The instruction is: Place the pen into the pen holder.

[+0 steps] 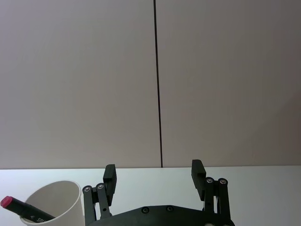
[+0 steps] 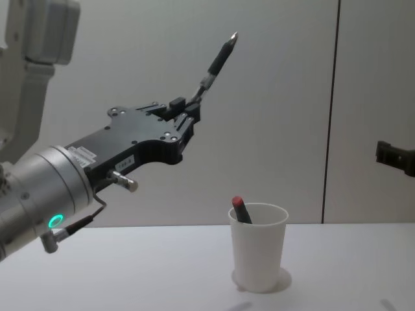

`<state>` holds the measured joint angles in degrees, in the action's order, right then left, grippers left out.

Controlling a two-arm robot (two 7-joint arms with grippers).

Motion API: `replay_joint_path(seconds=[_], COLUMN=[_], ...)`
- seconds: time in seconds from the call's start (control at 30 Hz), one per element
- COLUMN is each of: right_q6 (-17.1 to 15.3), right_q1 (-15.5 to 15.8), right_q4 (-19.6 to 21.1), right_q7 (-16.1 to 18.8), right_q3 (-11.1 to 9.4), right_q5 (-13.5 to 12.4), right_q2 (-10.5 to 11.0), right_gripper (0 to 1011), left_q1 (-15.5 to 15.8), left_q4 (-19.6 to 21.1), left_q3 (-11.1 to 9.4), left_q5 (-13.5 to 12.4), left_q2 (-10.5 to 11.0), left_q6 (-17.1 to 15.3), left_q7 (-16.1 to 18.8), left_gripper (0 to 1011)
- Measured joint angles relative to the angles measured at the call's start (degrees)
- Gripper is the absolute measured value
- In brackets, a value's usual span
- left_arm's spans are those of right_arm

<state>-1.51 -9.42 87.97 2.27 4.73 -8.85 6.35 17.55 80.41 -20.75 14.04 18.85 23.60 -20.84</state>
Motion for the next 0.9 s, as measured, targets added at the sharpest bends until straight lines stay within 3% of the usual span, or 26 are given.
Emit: replay_joint_path(seconds=[0.33,0.6,0.9], right_q6=[0.0,0.05,1.08], right_q1=[0.0,0.03,0.58], right_q4=[0.0,0.02,0.81], right_q7=[0.0,0.22,4.02], right_q3=[0.0,-0.01,-0.28], right_q5=[0.0,-0.07,-1.82], right_q2=[0.0,0.03,0.65], right_gripper=[1001,1001,1001], left_q1=[1.13,1.56,1.79], left_q4=[-3.14,-4.45,-5.08], left_q3=[-0.21,-0.32,-0.37], left_q5=[2.87,4.06,4.63], left_q2=[-0.71,-0.99,-1.14], left_q6=[7.17,10.01,11.46], left_q7=[-6.45,-9.06,-10.33], left_gripper=[178,177,178])
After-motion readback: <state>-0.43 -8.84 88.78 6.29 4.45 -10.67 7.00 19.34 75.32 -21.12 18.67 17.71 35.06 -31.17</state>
